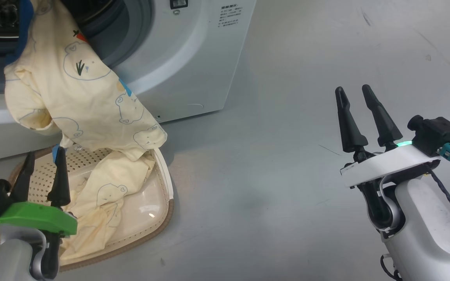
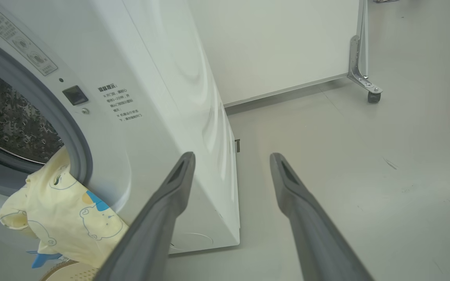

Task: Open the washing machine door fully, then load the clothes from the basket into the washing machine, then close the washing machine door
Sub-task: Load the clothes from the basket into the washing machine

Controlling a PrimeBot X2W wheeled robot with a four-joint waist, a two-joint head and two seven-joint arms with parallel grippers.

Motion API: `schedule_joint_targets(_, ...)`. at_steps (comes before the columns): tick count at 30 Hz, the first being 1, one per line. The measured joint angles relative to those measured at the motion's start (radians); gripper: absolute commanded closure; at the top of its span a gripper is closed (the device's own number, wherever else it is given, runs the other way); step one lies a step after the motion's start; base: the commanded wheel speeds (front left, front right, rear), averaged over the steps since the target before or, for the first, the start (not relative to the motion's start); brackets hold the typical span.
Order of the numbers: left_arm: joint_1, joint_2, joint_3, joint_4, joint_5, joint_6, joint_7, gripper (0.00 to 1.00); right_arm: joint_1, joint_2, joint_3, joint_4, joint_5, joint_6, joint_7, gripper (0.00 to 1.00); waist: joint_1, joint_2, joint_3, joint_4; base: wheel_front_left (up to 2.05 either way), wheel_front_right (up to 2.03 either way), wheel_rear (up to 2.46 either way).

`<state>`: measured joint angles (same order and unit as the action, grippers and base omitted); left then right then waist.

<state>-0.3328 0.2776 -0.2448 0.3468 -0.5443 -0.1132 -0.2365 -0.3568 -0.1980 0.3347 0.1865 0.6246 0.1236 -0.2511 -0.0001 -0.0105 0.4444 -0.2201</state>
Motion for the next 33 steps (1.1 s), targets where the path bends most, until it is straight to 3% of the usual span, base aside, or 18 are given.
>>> schedule_joint_targets(8,-0.024,0.012,-0.026,0.109,-0.016,0.000,0.117,0.00,0.001,0.006,0.039,0.000,0.000,0.000,0.000,0.00,0.0000,0.0000,0.016,-0.021,0.00,0.00,0.00)
schedule_joint_targets(22,-0.214,0.054,-0.043,0.286,-0.027,-0.004,0.281,0.00,-0.019,0.019,0.060,-0.002,0.001,0.000,0.000,0.00,0.0000,0.0000,0.061,-0.089,0.00,0.00,0.00)
schedule_joint_targets(33,-0.309,0.066,-0.067,0.383,-0.032,-0.009,0.316,0.00,-0.023,0.027,0.044,-0.002,0.002,0.000,0.000,0.00,0.0000,0.0000,0.107,-0.136,0.00,0.00,0.00)
